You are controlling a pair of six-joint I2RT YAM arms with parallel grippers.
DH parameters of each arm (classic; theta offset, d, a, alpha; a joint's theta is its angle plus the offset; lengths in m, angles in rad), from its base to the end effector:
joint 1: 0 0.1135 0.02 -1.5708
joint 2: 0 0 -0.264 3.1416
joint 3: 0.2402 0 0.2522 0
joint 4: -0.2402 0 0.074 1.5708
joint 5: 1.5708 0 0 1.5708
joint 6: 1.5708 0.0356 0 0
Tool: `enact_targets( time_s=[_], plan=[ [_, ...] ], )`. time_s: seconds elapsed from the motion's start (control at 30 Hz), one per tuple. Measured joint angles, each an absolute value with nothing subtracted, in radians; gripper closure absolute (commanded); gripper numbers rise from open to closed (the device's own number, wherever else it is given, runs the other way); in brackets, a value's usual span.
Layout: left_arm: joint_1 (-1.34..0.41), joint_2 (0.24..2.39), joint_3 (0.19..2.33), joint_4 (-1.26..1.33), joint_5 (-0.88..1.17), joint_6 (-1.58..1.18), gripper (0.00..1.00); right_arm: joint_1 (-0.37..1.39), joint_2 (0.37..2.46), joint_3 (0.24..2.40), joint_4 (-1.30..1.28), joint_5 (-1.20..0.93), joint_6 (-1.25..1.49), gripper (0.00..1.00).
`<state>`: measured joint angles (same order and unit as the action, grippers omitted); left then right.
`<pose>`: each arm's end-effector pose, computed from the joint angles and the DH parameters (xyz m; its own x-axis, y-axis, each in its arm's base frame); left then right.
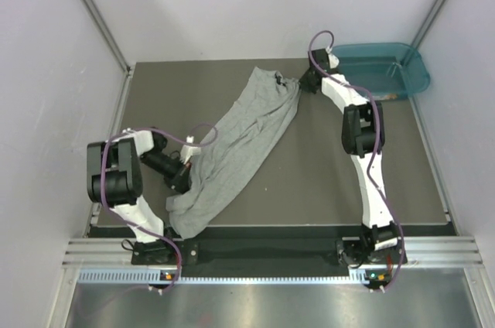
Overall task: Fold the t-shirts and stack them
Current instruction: Fold the tshirt
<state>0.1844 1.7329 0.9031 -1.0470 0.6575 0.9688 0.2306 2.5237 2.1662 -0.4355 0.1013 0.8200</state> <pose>0.2413 0.0229 0.1364 -0.7996 0.5145 -0.3097 0.5879 0.5656 -0.5783 0.5484 0.1250 0.1590 -0.5889 0.6089 -0.5314 0.3991 0.7909 0.4639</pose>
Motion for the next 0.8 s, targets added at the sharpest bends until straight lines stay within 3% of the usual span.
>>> enact_targets(
  time_s=[0.5, 0.63, 0.8],
  plan=[
    [-0.291, 1.849, 1.053, -1.007, 0.857, 0.835, 1.0, 0.22, 2.629, 2.379, -0.366, 0.094, 0.944, 1.0],
    [-0.33, 1.858, 1.055, -1.007, 0.878, 0.813, 1.0, 0.21, 2.629, 2.397, -0.356, 0.094, 0.947, 1.0],
    [-0.286, 1.859, 1.105, -1.046, 0.823, 0.762, 1.0, 0.203, 2.629, 2.386, -0.345, 0.091, 0.945, 0.91]
  ],
)
